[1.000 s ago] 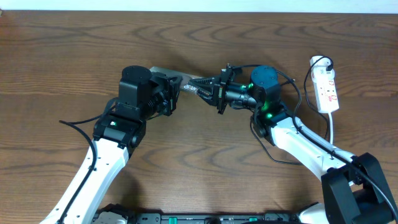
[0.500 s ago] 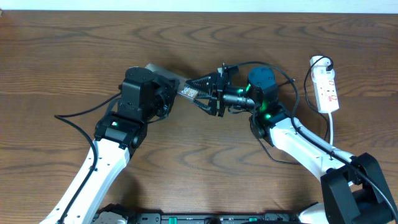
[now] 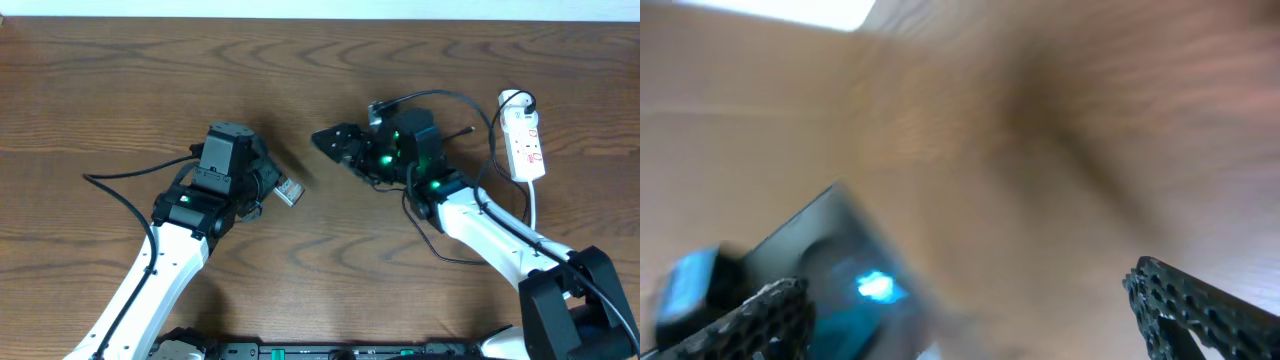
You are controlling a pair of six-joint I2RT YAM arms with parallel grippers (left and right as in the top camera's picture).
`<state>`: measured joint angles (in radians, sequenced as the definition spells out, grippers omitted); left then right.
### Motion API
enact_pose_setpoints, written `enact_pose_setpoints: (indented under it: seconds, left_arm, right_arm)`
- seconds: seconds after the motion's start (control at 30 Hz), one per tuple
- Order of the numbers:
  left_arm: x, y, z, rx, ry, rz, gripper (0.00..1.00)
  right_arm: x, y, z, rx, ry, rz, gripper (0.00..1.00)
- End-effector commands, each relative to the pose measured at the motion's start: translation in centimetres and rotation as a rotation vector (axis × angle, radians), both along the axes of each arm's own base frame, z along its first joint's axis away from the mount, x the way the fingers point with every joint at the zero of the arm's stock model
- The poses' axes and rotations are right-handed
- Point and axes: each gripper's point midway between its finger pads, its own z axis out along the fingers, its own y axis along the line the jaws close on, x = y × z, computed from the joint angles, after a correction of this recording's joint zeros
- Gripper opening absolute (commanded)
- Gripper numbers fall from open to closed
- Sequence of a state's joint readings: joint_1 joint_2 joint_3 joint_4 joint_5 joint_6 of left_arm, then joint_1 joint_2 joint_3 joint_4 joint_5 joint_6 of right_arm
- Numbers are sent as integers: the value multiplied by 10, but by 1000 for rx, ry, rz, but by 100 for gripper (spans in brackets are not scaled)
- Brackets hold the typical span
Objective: Plug charger to phone and switch on socket
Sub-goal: 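Open the right gripper and lift it away from the phone, then move the right gripper to the black cable and grasp its USB-C plug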
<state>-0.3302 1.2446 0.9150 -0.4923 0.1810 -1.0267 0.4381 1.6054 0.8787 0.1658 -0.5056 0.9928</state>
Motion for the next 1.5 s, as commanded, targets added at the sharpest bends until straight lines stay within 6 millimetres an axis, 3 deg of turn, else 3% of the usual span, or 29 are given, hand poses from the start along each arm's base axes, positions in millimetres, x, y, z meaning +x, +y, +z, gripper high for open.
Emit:
enact_pose_setpoints:
  seconds: [0.0,0.13,0.33,0.43,0.5,0.6,0.73,0.8,0.87,0.97,1.23,1.47]
  left_arm:
    - [0,-4,4,15,-27,-67,7]
    - [-6,-17,6,-8,-35,-175,8]
    - [-13,-31,6,-67,-19,-256,8]
    - [-15,-38,6,-98,-11,-280,7]
    - [-16,-43,7,-126,-6,-302,8]
    - [-20,-52,11,-173,-5,-337,8]
    - [-24,-60,16,-221,-4,-374,8]
    - [-24,-60,16,-221,-4,-375,8]
    - [-24,-60,16,-221,-4,-374,7]
    - [-24,-61,17,-229,-1,-376,7]
    - [-18,-63,22,-250,-21,-355,7]
    - [-20,-64,23,-260,-16,-360,7]
  right_arm:
    - [32,-47,11,-218,-169,-163,99]
    - [35,-101,13,-441,-98,-291,99]
    - [31,-160,58,-734,-30,-386,99]
    - [37,-170,83,-789,-59,-418,99]
    - [42,-171,90,-784,-81,-430,99]
    - [55,-168,96,-792,-149,-415,99]
    - [55,-166,93,-810,-154,-391,99]
    - [59,-166,92,-805,-166,-400,87]
    - [65,-167,84,-820,-158,-410,75]
    - [69,-182,59,-876,-72,-490,75]
    - [86,-190,-15,-988,155,-477,72]
    - [93,-224,-63,-1123,351,-617,65]
